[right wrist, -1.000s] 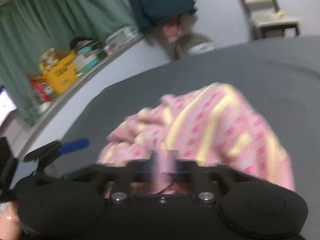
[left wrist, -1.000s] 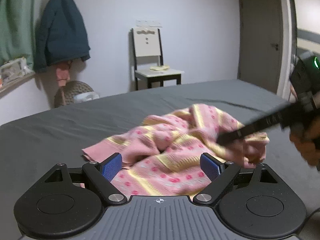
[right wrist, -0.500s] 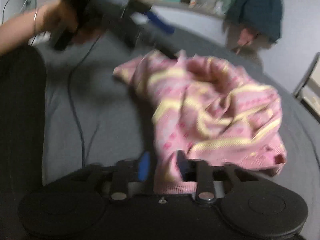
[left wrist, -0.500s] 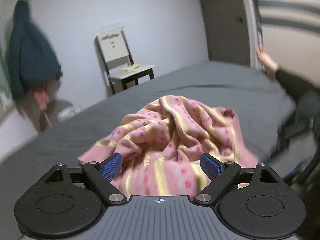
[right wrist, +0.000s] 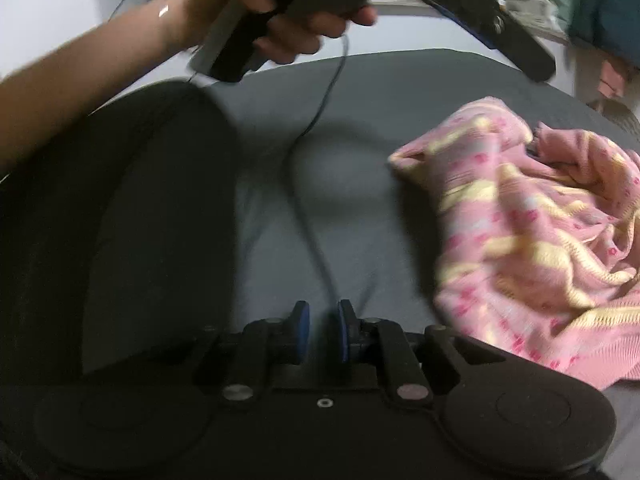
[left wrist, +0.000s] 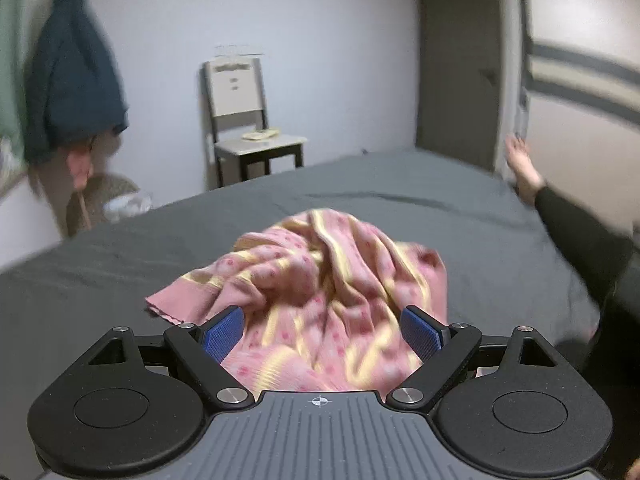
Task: Fold clothes
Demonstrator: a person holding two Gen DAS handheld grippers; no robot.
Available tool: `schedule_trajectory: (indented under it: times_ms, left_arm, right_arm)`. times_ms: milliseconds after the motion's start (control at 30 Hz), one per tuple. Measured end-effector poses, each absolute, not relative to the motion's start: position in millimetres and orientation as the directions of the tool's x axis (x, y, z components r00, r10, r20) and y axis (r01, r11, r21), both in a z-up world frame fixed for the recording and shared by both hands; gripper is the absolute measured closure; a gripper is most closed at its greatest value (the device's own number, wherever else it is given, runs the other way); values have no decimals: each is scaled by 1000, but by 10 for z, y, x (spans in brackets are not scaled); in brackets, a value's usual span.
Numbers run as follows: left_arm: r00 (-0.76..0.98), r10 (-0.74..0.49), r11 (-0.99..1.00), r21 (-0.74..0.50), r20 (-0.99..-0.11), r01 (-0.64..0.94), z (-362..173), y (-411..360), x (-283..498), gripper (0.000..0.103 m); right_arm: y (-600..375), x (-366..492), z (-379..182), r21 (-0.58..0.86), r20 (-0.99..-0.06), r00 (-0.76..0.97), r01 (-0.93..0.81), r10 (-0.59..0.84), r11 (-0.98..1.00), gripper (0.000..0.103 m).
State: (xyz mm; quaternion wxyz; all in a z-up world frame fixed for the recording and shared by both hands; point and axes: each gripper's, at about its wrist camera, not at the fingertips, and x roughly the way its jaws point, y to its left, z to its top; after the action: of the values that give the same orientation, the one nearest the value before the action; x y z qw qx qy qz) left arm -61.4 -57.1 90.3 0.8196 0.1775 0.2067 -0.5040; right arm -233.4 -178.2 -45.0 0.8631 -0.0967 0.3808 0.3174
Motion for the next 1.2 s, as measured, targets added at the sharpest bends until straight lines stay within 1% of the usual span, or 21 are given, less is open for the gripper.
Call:
schedule_trajectory:
  times_ms: [67, 100, 167, 200, 233, 267, 333, 367, 400, 467, 500, 533, 567, 600, 700, 867, 900, 933, 1033, 1133, 1200]
  left_arm:
    - [400, -724, 344, 209, -562, 915, 898, -624, -826, 14]
    - [404, -697, 276, 298, -592, 914, 866, -678, -955, 14]
    - [427, -667, 145, 455, -610, 878, 779, -773, -1197, 14]
    - [431, -668, 98, 503, -606, 859, 748, -811, -1282, 14]
    - [426, -674, 74, 518, -604, 852, 737, -847, -1328, 14]
    - [421, -684, 91, 504, -595, 859, 757, -867, -1319, 14]
    - [413, -705, 124, 474, -577, 872, 799, -907, -1301, 15]
    - [411, -716, 144, 457, -564, 878, 844, -934, -1297, 15]
    - [402, -730, 160, 433, -552, 887, 897, -981, -1311, 15]
    - [372, -751, 160, 397, -545, 904, 942, -1005, -1360, 15]
    - [355, -754, 145, 388, -552, 910, 927, -1049, -1383, 15]
    - [354, -750, 129, 401, -560, 907, 883, -1093, -1420, 15]
    - [352, -745, 112, 413, -567, 904, 840, -1136, -1456, 15]
    - [350, -739, 96, 425, -575, 900, 797, -1180, -1493, 15]
    - [346, -724, 48, 457, -597, 888, 671, -1307, -1600, 15]
    - [319, -734, 20, 450, -599, 893, 633, -1406, -1674, 15]
    - [301, -747, 26, 427, -592, 904, 667, -1411, -1661, 17]
    - [284, -760, 31, 404, -584, 914, 700, -1415, -1649, 24]
    - [253, -769, 23, 369, -587, 929, 742, -1468, -1628, 26]
    - [234, -748, -8, 361, -621, 932, 692, -1560, -1617, 26]
    - [234, -723, -23, 361, -650, 932, 620, -1621, -1640, 26]
  right_arm:
    - [-1864, -2472, -366, 30, -701, 565, -586, 435, 810, 86]
    - [-1945, -2487, -338, 4, -695, 600, -548, 396, 837, 82]
    - [-2171, -2466, -311, -46, -688, 666, -435, 287, 899, 80]
    - [-2302, -2427, -315, -39, -697, 675, -373, 242, 927, 80]
    - [-2433, -2388, -320, -33, -706, 680, -309, 197, 950, 80]
    - [-2568, -2357, -324, -16, -715, 681, -241, 157, 970, 80]
    - [-2860, -2344, -337, 82, -733, 669, -88, 120, 993, 80]
    - [-2995, -2344, -367, 159, -741, 657, -29, 139, 987, 76]
    - [-3121, -2320, -413, 241, -744, 643, 9, 179, 970, 66]
    - [-3294, -2330, -510, 385, -727, 633, 55, 266, 921, 65]
    - [-3342, -2334, -555, 433, -707, 640, 56, 301, 900, 67]
    - [-3379, -2345, -592, 478, -684, 649, 54, 333, 877, 73]
    - [-3394, -2353, -610, 513, -662, 658, 47, 359, 857, 96]
    - [-3418, -2315, -612, 537, -643, 667, 43, 376, 843, 100]
    - [-3496, -2385, -461, 542, -565, 731, -20, 382, 840, 100]
    - [-3606, -2547, -211, 480, -445, 788, -192, 426, 856, 101]
    - [-3607, -2588, -169, 442, -448, 790, -211, 418, 872, 101]
    - [-3631, -2627, -165, 414, -457, 788, -220, 411, 883, 100]
    - [-3672, -2738, -202, 332, -510, 763, -250, 397, 909, 101]
    - [-3613, -2781, -312, 229, -621, 693, -288, 367, 930, 101]
    - [-3616, -2763, -401, 236, -666, 649, -284, 368, 929, 101]
